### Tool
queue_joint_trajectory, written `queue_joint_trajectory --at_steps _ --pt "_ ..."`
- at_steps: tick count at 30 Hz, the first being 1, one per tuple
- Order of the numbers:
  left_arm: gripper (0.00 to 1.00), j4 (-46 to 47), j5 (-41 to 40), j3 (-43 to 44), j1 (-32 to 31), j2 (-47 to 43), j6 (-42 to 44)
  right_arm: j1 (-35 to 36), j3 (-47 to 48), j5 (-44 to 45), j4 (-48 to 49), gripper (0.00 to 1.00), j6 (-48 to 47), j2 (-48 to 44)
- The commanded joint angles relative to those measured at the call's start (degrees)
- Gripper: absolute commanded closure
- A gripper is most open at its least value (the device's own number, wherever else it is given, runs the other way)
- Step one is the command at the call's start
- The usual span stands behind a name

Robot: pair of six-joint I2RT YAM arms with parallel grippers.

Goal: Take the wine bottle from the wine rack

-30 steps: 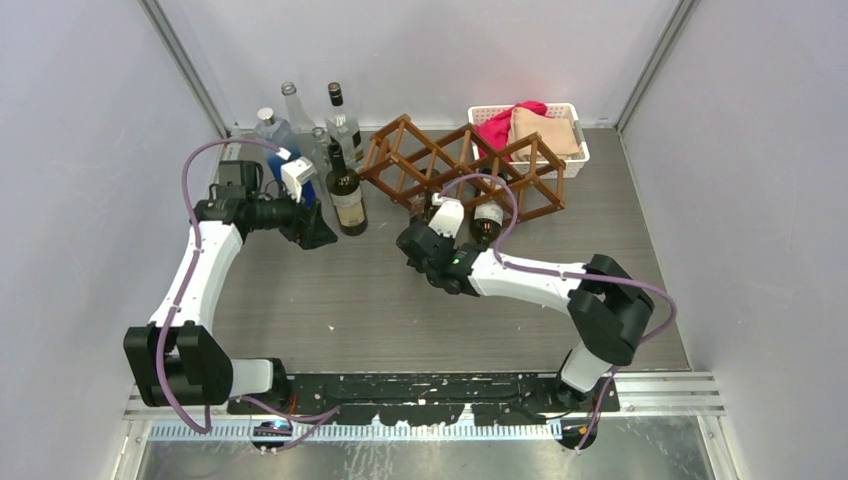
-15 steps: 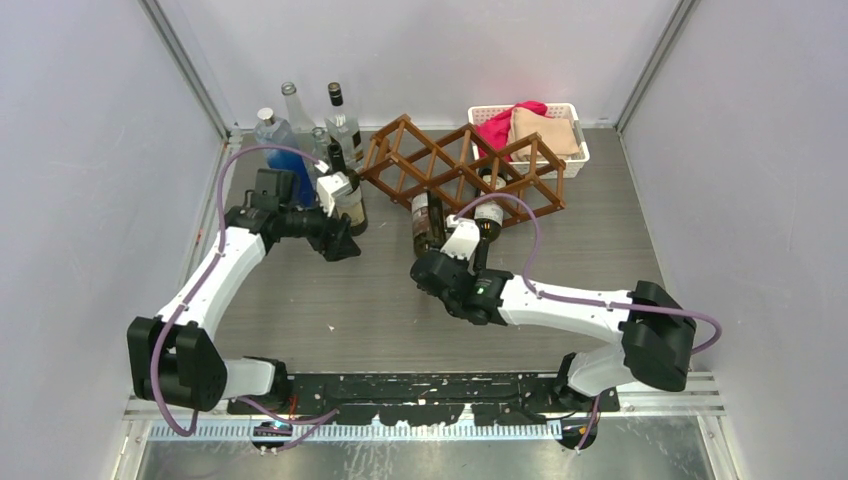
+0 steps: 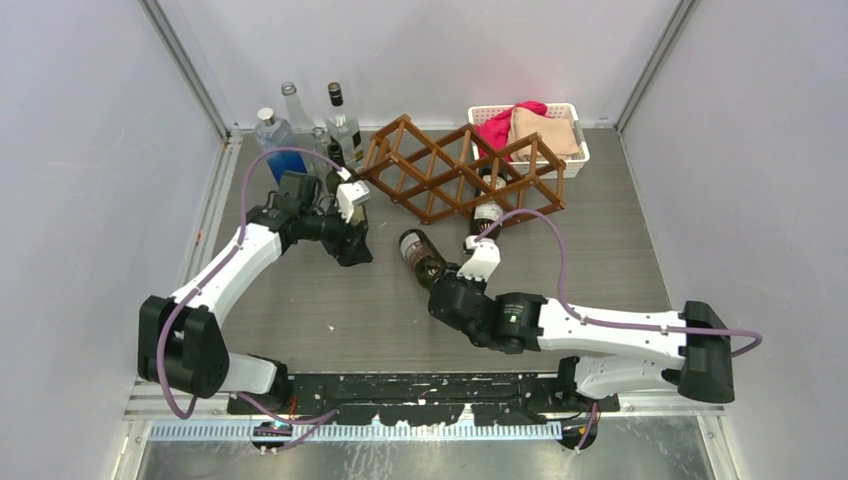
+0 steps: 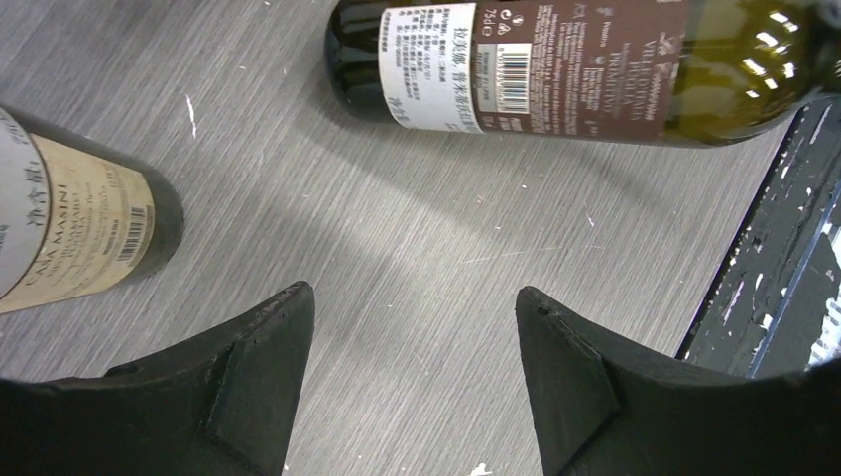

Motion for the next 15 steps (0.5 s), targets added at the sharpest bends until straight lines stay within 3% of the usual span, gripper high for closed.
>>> queue_joint_trajectory --at_steps 1,4,10,15 --pt "0.25 -0.31 -0.08 3.24 -0.68 0.12 1.68 1.28 0.91 8.32 0.97 0.99 4.22 -6.29" --pt "0.21 -4.70 0.69 5.23 -0.86 -0.61 4.47 1.62 1.56 7.94 -0.06 0.99 3.72 -7.75" --pt "0.02 -19.60 5.54 10.93 -0.97 -5.92 17.78 1.58 9.20 2.74 -4.31 0.99 -4.29 -8.22" --pt "0.00 -27.02 11.76 14.09 -2.12 -11.71 25.38 1.54 18.49 -2.76 -8.90 0.99 -10.72 -5.39"
